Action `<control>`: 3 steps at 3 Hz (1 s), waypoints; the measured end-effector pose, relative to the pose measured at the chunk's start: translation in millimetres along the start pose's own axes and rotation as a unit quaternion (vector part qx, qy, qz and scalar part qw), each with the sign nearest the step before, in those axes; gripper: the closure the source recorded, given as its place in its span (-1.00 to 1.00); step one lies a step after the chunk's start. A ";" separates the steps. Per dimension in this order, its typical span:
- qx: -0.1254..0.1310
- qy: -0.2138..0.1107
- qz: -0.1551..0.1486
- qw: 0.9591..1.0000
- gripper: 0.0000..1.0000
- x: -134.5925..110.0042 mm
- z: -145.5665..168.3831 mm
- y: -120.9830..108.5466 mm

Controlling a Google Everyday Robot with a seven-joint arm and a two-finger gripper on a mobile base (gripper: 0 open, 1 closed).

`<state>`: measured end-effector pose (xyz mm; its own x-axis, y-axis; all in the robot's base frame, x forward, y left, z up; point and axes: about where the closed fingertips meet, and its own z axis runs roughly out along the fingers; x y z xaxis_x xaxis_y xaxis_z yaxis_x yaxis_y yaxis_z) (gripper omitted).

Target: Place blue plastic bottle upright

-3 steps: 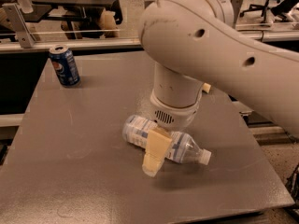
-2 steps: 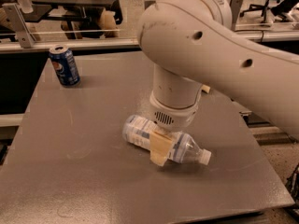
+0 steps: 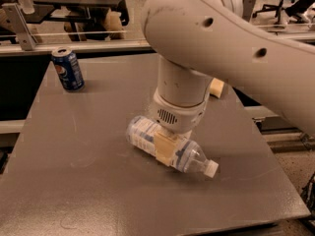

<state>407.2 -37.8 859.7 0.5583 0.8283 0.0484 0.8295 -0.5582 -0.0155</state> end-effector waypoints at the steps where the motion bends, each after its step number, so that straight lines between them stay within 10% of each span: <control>1: 0.057 0.009 0.067 0.996 1.00 13.9 -21.4 -15.1; 2: 0.134 0.022 0.145 0.980 1.00 32.2 -46.0 -30.9; 3: 0.201 0.038 0.231 0.951 1.00 44.7 -63.6 -43.8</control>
Offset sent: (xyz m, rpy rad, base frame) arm -0.0209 0.0584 0.0853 0.2706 0.4435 -0.5557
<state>395.0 20.5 926.0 0.8742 0.4853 0.0164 0.4440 -0.7851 -0.4319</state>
